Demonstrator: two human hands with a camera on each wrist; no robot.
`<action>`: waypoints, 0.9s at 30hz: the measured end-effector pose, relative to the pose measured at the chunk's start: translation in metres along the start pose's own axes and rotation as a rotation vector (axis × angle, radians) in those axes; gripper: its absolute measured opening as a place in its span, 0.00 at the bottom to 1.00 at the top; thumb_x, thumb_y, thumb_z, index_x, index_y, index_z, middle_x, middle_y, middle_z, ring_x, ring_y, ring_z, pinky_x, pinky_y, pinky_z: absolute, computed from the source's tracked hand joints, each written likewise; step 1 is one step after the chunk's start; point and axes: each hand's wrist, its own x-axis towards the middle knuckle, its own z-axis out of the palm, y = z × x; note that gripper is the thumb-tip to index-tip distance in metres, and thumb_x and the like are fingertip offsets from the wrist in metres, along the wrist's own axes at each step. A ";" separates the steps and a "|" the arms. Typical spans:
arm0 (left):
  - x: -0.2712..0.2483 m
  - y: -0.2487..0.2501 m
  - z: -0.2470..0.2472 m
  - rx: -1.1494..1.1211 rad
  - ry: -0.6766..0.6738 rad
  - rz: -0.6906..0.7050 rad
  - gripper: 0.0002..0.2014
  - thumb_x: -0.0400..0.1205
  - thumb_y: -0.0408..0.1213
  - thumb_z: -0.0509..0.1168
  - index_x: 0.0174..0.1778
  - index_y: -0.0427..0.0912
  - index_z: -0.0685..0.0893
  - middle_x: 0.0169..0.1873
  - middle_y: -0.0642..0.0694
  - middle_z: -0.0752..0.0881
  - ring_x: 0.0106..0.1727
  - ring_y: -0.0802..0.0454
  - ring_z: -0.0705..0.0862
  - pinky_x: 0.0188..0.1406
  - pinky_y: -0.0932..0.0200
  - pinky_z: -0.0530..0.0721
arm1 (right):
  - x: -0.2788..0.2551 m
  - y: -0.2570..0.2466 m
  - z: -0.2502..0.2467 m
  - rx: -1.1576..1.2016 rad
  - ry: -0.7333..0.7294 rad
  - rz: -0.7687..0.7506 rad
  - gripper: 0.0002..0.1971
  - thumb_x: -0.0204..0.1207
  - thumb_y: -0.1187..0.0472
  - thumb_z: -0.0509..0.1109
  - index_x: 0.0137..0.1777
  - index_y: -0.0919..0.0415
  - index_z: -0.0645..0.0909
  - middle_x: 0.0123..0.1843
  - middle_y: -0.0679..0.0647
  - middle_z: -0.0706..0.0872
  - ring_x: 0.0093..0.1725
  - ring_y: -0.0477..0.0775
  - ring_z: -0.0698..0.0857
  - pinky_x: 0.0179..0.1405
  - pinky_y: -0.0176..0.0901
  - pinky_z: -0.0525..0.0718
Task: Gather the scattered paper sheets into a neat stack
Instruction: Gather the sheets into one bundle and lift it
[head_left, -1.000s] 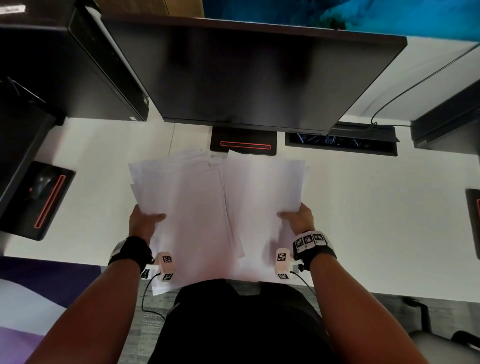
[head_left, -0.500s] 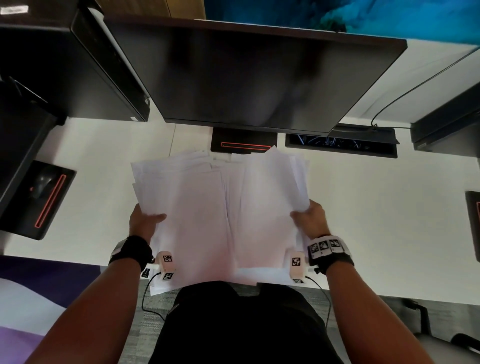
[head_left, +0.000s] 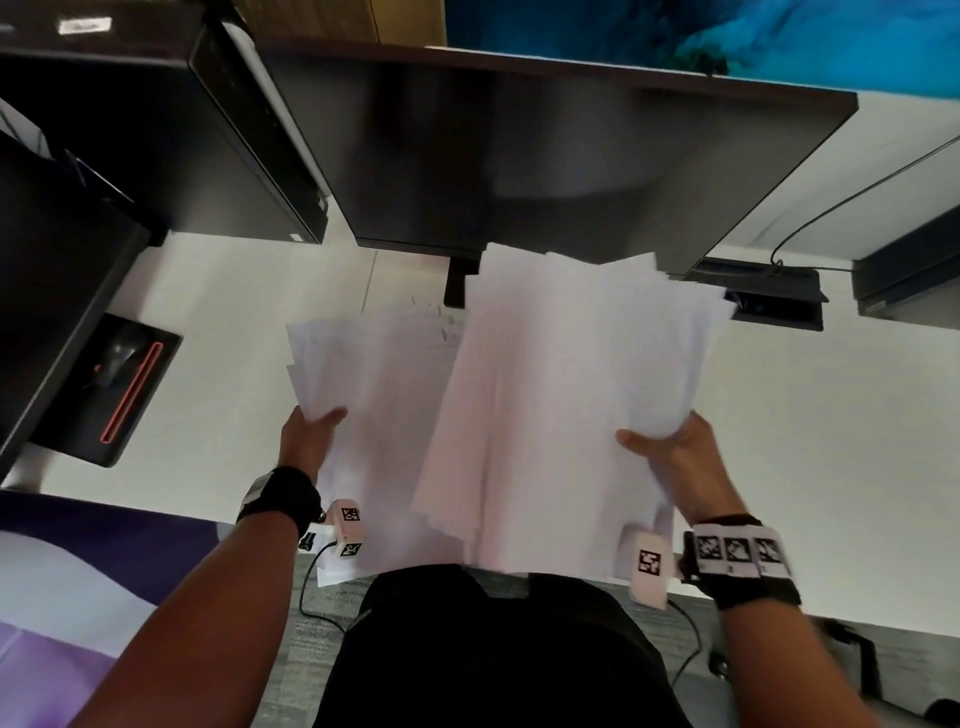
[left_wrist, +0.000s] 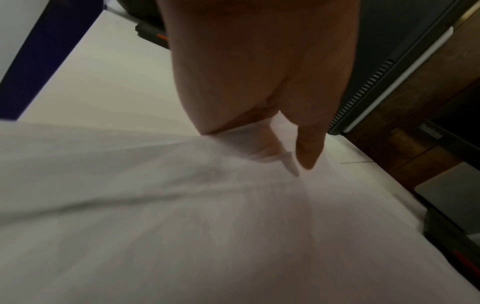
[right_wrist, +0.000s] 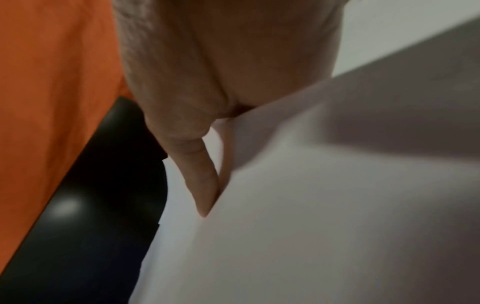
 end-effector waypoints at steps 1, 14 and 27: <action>-0.001 0.003 -0.001 0.009 -0.002 0.001 0.24 0.85 0.43 0.72 0.76 0.38 0.80 0.65 0.43 0.86 0.63 0.46 0.84 0.63 0.54 0.78 | 0.007 0.005 0.018 0.003 -0.034 0.014 0.26 0.66 0.81 0.82 0.65 0.67 0.87 0.59 0.61 0.95 0.56 0.60 0.95 0.55 0.52 0.92; 0.011 -0.008 -0.009 -0.068 -0.096 0.006 0.26 0.80 0.45 0.78 0.73 0.42 0.83 0.63 0.45 0.89 0.65 0.43 0.87 0.60 0.54 0.81 | 0.040 0.074 0.198 -0.802 -0.140 0.147 0.31 0.84 0.60 0.68 0.86 0.62 0.67 0.80 0.64 0.72 0.78 0.68 0.79 0.75 0.51 0.77; 0.008 -0.012 -0.009 -0.106 -0.148 0.015 0.26 0.70 0.18 0.78 0.64 0.35 0.86 0.50 0.38 0.90 0.48 0.45 0.87 0.45 0.58 0.85 | 0.062 0.071 0.095 -0.696 0.457 0.515 0.46 0.69 0.39 0.83 0.79 0.66 0.69 0.77 0.64 0.75 0.77 0.68 0.76 0.76 0.64 0.74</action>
